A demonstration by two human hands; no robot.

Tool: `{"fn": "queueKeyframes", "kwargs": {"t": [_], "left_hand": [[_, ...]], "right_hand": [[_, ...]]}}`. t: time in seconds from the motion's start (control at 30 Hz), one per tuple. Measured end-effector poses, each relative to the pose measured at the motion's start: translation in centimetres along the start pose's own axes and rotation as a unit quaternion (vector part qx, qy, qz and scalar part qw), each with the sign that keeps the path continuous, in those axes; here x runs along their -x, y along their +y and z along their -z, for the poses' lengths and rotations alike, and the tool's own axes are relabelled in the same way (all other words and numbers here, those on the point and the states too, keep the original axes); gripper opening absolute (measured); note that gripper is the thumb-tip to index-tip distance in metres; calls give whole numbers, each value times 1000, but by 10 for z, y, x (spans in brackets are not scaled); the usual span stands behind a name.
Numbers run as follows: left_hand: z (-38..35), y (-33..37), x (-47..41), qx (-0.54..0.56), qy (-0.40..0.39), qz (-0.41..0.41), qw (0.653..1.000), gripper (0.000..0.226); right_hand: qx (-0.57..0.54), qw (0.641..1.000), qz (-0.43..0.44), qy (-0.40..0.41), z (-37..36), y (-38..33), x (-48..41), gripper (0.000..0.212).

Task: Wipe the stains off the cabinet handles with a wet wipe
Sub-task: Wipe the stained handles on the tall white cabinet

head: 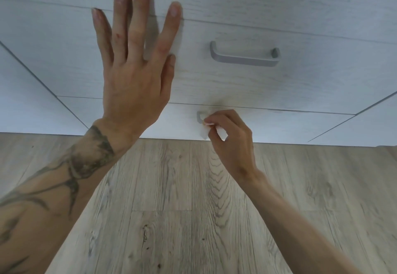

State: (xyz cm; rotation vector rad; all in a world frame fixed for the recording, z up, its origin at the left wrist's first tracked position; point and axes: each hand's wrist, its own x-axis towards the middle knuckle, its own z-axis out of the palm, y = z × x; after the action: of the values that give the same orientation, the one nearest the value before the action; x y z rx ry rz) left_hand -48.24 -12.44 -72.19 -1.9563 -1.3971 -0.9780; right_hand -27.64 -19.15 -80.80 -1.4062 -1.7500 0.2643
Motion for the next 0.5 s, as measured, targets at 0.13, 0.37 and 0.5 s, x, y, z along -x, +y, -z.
{"fn": "queueKeyframes", "kwargs": {"t": [0.13,0.37,0.5], "left_hand": [[0,1,0,0,-3,-2,1000,49],[-1,1,0,6,3,0,1000,48],[-4,2,-1,5,7,5,1000,49]], "right_hand": [[28,999,33,5,2,3,6,13],[32,999,27,1,-5,7,0,12],[62,997,55,-4,-3,15,-7,15]]}}
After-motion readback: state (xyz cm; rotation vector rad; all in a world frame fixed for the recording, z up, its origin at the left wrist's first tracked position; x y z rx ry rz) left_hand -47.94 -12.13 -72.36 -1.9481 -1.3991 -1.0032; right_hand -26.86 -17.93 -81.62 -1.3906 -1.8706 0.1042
